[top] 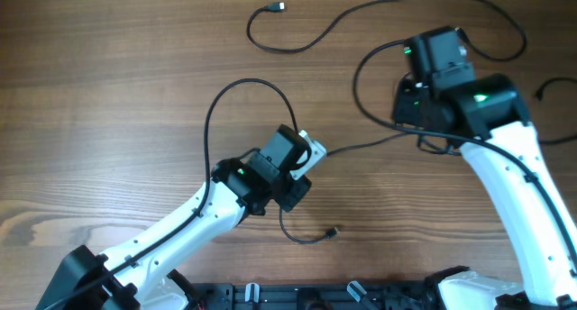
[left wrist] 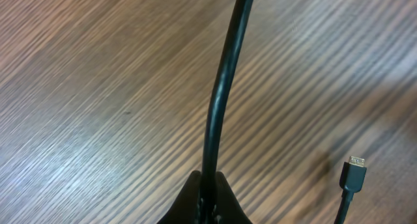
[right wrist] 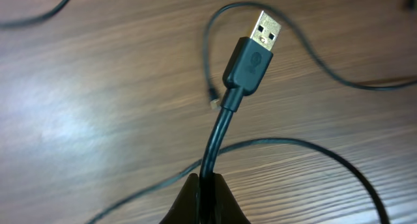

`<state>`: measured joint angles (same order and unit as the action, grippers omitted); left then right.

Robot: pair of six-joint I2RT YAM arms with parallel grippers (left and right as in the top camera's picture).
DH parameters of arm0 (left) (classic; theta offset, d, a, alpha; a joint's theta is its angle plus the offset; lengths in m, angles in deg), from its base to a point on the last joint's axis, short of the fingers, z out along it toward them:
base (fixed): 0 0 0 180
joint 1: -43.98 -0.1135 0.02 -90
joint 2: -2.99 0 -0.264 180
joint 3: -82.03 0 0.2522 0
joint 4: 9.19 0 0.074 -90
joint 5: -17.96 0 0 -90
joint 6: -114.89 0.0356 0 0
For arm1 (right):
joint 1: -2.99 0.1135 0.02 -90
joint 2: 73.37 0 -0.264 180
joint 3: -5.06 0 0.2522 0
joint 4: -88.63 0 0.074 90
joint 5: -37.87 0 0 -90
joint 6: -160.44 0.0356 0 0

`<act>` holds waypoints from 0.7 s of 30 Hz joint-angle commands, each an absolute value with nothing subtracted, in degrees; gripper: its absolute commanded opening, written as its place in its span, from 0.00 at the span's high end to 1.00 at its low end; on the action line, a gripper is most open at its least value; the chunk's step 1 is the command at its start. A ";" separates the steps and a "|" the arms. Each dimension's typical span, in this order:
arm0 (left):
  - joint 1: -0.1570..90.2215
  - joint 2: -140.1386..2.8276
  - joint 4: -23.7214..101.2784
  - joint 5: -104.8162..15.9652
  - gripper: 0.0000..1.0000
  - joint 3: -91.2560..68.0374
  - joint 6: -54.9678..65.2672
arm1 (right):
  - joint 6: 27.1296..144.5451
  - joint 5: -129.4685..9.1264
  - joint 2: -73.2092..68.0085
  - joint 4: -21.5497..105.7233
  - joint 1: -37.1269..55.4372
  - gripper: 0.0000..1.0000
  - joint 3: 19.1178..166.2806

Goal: Untangle cables
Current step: 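Pull the right gripper up-right, stretching the cable away from the left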

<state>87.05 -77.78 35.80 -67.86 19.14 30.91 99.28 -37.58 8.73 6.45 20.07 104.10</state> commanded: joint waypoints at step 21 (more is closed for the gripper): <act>92.32 -77.41 24.69 -66.92 0.96 19.47 32.15 | 84.53 -40.07 5.89 7.63 -11.23 0.96 104.25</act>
